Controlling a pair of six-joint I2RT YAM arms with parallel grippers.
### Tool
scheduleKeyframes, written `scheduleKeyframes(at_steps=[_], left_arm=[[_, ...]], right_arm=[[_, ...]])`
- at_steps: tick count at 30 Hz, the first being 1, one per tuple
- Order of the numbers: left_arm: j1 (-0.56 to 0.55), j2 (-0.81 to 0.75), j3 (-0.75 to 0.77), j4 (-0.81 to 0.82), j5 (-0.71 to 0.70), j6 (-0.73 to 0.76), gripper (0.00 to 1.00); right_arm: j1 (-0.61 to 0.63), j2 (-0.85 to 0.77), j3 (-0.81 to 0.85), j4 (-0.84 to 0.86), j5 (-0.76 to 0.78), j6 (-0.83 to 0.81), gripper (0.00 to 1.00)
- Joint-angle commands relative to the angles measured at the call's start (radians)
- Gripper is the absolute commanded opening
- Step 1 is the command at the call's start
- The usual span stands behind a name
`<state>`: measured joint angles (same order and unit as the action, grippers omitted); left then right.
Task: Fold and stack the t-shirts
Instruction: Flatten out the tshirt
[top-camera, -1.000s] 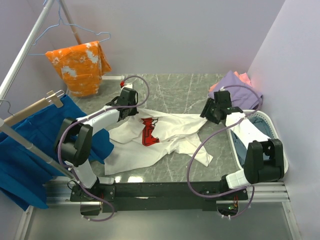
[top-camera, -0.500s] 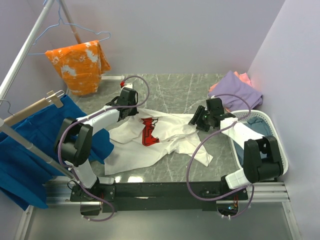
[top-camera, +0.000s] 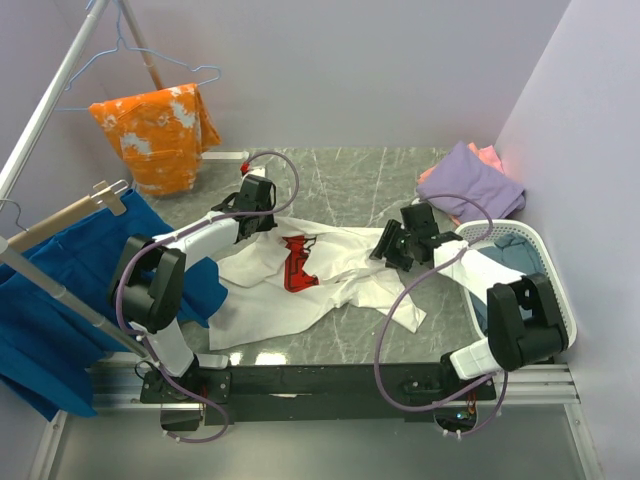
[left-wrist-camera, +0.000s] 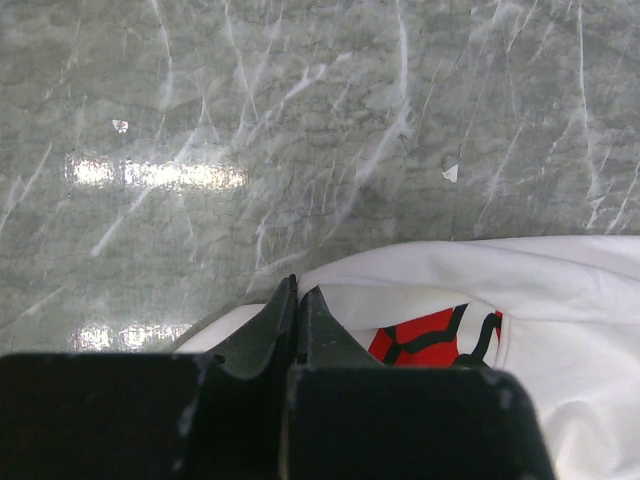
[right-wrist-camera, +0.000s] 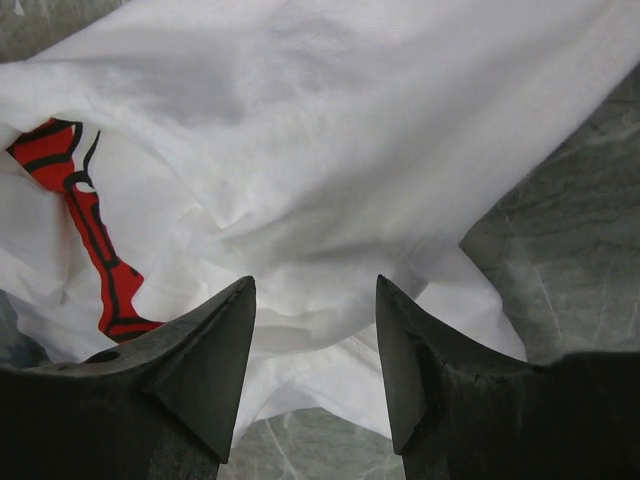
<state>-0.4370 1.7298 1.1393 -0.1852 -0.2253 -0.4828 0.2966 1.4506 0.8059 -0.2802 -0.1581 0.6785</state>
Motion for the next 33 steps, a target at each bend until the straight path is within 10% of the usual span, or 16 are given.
scheduleKeyframes(at_steps=[1, 33], left_arm=[[0.003, -0.007, 0.011, 0.018, 0.012, 0.016, 0.01], [0.003, -0.012, 0.017, 0.007, 0.004, 0.019, 0.01]], right_arm=[[0.016, -0.078, -0.031, 0.002, 0.040, 0.019, 0.58], [0.079, -0.078, -0.057, 0.099, 0.094, 0.151, 0.55]])
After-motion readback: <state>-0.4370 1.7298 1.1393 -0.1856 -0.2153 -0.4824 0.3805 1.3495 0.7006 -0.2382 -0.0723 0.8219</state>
